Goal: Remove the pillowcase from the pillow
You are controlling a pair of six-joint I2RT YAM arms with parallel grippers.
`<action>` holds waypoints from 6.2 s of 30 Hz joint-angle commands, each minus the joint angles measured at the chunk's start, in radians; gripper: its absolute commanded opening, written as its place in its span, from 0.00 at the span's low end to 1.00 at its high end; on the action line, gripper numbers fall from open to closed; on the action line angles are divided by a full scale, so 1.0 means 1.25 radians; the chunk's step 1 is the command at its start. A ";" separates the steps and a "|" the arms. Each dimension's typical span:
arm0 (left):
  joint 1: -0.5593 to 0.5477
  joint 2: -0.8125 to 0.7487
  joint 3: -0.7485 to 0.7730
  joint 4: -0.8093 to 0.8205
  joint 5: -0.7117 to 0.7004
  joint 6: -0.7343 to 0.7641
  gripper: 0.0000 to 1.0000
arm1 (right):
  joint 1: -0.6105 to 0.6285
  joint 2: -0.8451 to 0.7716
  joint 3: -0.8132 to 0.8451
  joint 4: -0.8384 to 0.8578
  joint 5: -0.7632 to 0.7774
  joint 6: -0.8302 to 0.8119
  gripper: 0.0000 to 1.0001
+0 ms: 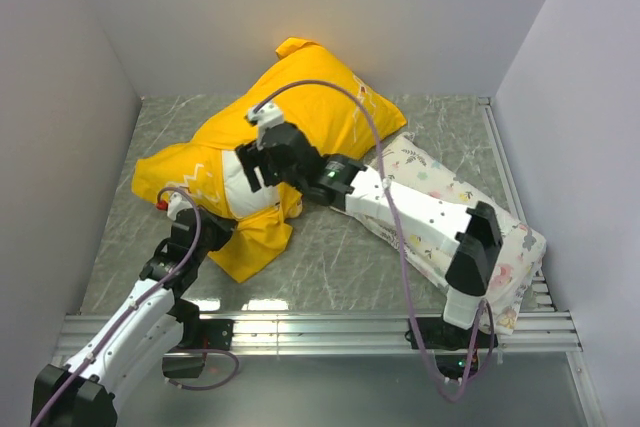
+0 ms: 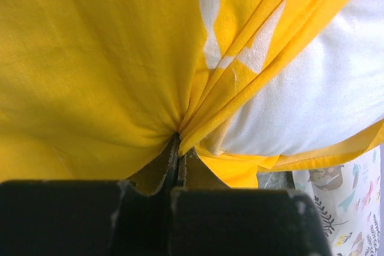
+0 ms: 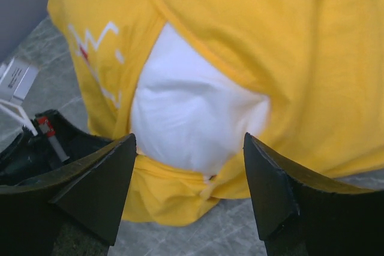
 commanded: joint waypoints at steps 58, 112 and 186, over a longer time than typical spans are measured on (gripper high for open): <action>-0.018 0.131 0.021 -0.187 -0.056 -0.027 0.00 | -0.362 0.098 0.440 -0.015 -0.336 0.217 0.00; -0.206 0.275 0.434 -0.247 0.035 0.119 0.44 | -0.163 0.233 0.424 -0.034 -0.228 0.148 0.00; -0.397 0.211 0.158 -0.259 -0.255 -0.286 0.02 | -0.210 -0.059 0.039 0.078 -0.295 0.201 0.00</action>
